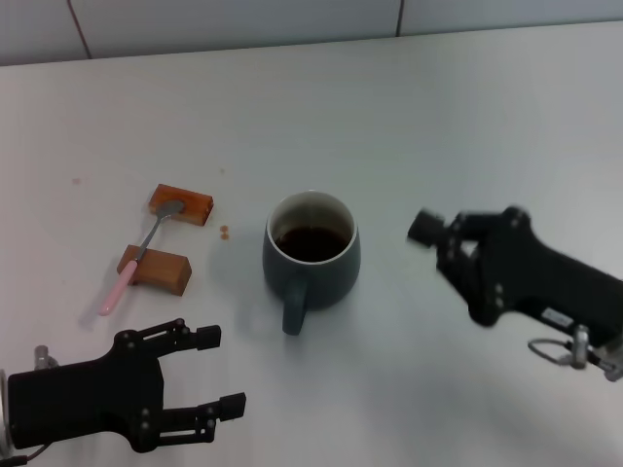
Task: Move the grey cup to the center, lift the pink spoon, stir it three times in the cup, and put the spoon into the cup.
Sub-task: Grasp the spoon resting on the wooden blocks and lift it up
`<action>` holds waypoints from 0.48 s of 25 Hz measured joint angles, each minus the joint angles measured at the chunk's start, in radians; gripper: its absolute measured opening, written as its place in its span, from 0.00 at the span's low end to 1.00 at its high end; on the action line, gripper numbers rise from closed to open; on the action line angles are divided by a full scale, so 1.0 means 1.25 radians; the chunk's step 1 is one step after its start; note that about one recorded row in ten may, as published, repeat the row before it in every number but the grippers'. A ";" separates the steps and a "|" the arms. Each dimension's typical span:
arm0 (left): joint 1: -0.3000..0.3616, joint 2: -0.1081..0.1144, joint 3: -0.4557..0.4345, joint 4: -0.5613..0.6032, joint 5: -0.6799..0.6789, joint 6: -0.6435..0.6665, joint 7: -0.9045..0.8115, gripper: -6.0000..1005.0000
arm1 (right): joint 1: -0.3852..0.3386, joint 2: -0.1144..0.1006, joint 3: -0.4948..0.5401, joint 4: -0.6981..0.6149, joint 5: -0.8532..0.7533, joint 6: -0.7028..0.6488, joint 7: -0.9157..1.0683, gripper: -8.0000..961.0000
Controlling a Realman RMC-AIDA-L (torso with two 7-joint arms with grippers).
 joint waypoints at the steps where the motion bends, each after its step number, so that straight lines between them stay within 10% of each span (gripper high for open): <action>1: 0.000 0.000 0.000 0.000 0.000 0.000 0.000 0.84 | 0.007 0.000 -0.007 -0.032 -0.034 -0.011 0.045 0.02; 12: 0.000 0.001 -0.003 0.004 0.000 -0.002 -0.001 0.84 | 0.004 0.002 -0.131 -0.248 -0.135 -0.036 0.323 0.05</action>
